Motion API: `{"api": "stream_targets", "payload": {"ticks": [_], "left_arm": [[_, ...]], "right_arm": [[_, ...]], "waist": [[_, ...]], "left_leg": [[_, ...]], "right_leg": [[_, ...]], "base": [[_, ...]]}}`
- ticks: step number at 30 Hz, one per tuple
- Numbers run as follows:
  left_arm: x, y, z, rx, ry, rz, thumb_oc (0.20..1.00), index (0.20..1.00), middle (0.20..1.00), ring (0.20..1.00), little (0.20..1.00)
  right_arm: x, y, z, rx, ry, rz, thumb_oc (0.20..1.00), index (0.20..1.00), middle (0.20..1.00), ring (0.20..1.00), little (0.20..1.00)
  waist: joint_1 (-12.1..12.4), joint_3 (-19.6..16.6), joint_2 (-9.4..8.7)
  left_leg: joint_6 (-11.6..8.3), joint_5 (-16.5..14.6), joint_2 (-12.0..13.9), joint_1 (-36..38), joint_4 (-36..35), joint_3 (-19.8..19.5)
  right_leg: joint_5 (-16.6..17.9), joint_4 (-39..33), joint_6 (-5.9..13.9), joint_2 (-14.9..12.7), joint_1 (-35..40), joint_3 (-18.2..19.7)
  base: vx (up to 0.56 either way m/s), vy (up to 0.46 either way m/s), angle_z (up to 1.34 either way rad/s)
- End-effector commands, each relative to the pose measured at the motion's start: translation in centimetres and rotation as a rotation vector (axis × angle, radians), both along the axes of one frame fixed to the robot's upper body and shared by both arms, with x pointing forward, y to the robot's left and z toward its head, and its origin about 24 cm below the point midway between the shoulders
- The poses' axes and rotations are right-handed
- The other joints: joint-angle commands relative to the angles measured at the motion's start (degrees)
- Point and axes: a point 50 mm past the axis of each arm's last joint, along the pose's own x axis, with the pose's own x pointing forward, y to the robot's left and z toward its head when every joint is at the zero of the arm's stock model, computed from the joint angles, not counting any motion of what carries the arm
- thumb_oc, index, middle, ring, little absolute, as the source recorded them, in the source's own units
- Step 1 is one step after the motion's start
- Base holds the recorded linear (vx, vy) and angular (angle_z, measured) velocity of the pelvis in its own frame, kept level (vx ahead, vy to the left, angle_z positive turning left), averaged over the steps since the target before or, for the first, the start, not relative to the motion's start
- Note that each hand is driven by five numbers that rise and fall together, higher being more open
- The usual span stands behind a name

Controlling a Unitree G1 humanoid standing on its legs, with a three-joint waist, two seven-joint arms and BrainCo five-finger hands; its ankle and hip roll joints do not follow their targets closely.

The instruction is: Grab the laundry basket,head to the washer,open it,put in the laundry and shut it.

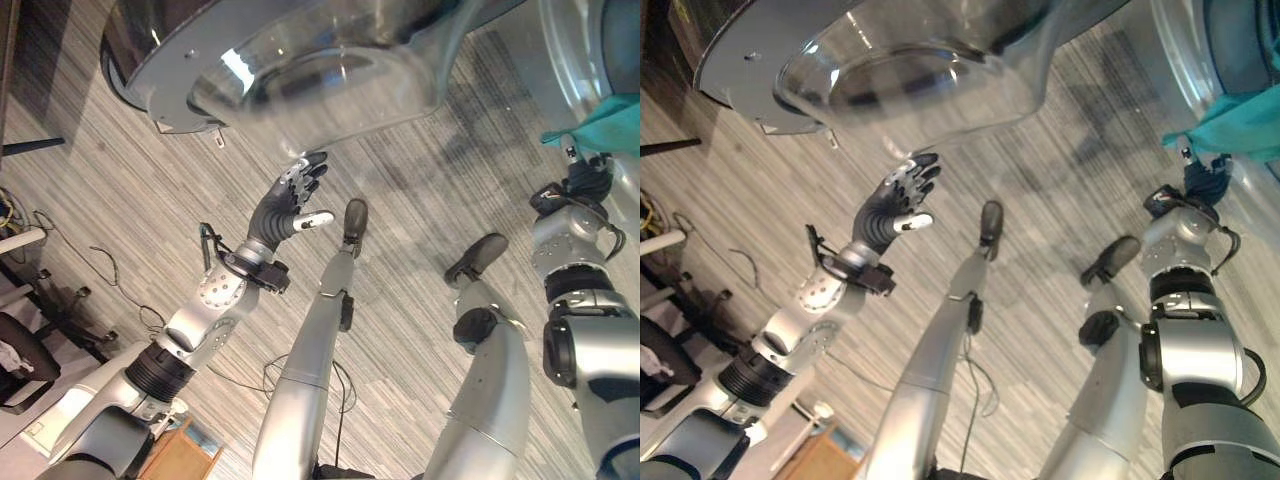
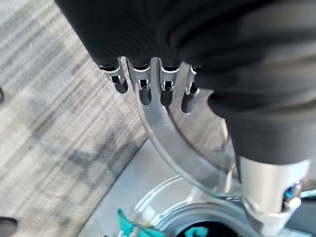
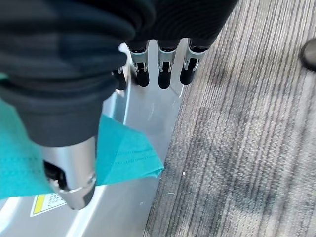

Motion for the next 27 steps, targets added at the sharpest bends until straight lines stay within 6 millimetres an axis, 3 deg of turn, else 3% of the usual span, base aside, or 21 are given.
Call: {"api": "stream_targets", "payload": {"ticks": [1, 6, 7, 8, 9, 11, 19, 21, 23, 24, 27], "left_arm": [[-1.5, -0.6, 0.3, -0.116, -0.027, -0.034, 1.000, 1.000, 1.000, 1.000, 1.000], [-1.5, -1.1, 0.2, -0.124, -0.018, -0.049, 1.000, 1.000, 1.000, 1.000, 1.000], [-1.4, -1.2, 0.0, -0.114, -0.011, -0.045, 1.000, 1.000, 1.000, 1.000, 1.000], [-1.4, -1.2, -0.1, -0.109, -0.007, -0.043, 1.000, 1.000, 1.000, 1.000, 1.000], [-1.3, -1.4, -0.2, -0.103, -0.002, -0.053, 1.000, 1.000, 1.000, 1.000, 1.000], [-1.3, -1.5, -0.2, -0.103, -0.003, -0.056, 1.000, 1.000, 1.000, 1.000, 1.000], [-0.9, -0.7, -1.9, -0.066, 0.048, 0.000, 1.000, 1.000, 1.000, 1.000, 1.000], [-0.8, -0.2, -2.5, -0.038, 0.062, 0.027, 1.000, 1.000, 1.000, 1.000, 1.000], [-0.8, 0.5, -3.3, -0.019, 0.087, 0.049, 1.000, 1.000, 1.000, 1.000, 1.000], [-1.0, 1.3, -4.0, 0.003, 0.108, 0.061, 1.000, 1.000, 1.000, 1.000, 1.000], [-1.5, 2.1, -5.0, 0.031, 0.142, 0.051, 1.000, 1.000, 1.000, 1.000, 1.000]], "right_arm": [[0.3, 0.9, 4.0, -0.137, -0.124, 0.033, 1.000, 1.000, 1.000, 1.000, 1.000], [0.8, 2.0, 5.6, -0.166, -0.155, 0.060, 1.000, 1.000, 1.000, 1.000, 1.000], [1.0, 2.6, 5.6, -0.215, -0.135, 0.083, 0.705, 0.705, 0.705, 0.705, 0.705], [1.1, 2.9, 5.5, -0.248, -0.126, 0.100, 0.645, 0.645, 0.645, 0.645, 0.645], [1.1, 3.2, 5.4, -0.286, -0.116, 0.124, 0.379, 0.379, 0.379, 0.379, 0.379], [1.1, 3.3, 5.7, -0.300, -0.122, 0.133, 0.200, 0.200, 0.200, 0.200, 0.200], [0.3, 5.7, 8.7, -0.424, -0.282, 0.192, 0.200, 0.200, 0.200, 0.200, 0.200], [-0.6, 6.1, 8.4, -0.428, -0.341, 0.194, 0.200, 0.200, 0.200, 0.200, 0.200], [-1.7, 5.6, 8.4, -0.414, -0.409, 0.171, 0.200, 0.200, 0.200, 0.200, 0.200], [-2.7, 4.4, 8.1, -0.405, -0.433, 0.123, 0.200, 0.200, 0.200, 0.200, 0.200], [-3.7, 2.7, 9.0, -0.389, -0.476, 0.043, 0.200, 0.200, 0.200, 0.200, 0.200]], "waist": [[0.83, -3.27, 4.56], [1.23, -3.62, 4.16], [0.93, -3.51, 3.55], [0.81, -3.48, 3.15], [0.26, -3.11, 2.54], [0.05, -3.00, 2.31], [-1.77, -2.97, -0.58], [-2.84, -2.93, -1.69], [-4.00, -2.88, -2.66], [-4.78, -3.15, -3.42], [-4.86, -4.13, -4.26]], "left_leg": [[6.19, -6.52, -6.41, -0.76, 1.05, 4.82], [7.20, -9.20, -7.22, -3.00, 7.48, 5.84], [7.43, -10.43, -7.45, -3.91, 10.99, 6.34], [7.45, -10.79, -7.39, -4.12, 12.20, 6.46], [7.19, -11.77, -7.15, -4.43, 14.71, 7.14], [7.24, -12.12, -7.11, -4.61, 15.46, 7.29], [7.11, -11.25, -5.53, -2.91, 12.38, 7.04], [7.02, -10.62, -4.56, -1.50, 10.04, 7.01], [6.78, -9.79, -3.36, 0.29, 7.34, 6.93], [6.42, -8.77, -2.47, 1.96, 4.76, 6.88], [5.83, -7.11, -1.79, 5.12, 0.17, 6.75]], "right_leg": [[-16.00, 11.51, 1.57, 3.85, 6.07, 3.02], [-16.36, 16.23, 1.08, 2.87, 4.33, 4.84], [-16.84, 18.73, 0.48, 2.69, 3.96, 5.52], [-16.97, 19.55, 0.21, 2.51, 4.01, 5.51], [-18.11, 20.40, -0.46, 2.01, 4.55, 5.41], [-18.54, 21.21, -0.74, 1.70, 4.68, 5.32], [-16.63, 17.78, -0.02, 2.87, 7.30, 3.42], [-15.78, 14.88, 0.23, 3.83, 9.01, 2.65], [-14.98, 11.45, 0.56, 4.95, 11.12, 1.63], [-14.08, 7.77, 1.01, 6.00, 13.46, 0.55], [-12.29, 1.96, 1.53, 7.79, 17.29, -0.65]], "base": [[0.03, 0.047, 0.05], [0.03, 0.036, 0.05], [0.04, -0.022, 0.06], [0.03, -0.061, 0.02], [0.01, -0.055, 0.01], [0.00, -0.031, 0.04], [-0.03, -0.002, -0.04], [-0.06, -0.003, -0.22], [-0.07, -0.009, -0.31], [-0.07, -0.016, -0.23], [-0.05, -0.033, -0.28]]}}
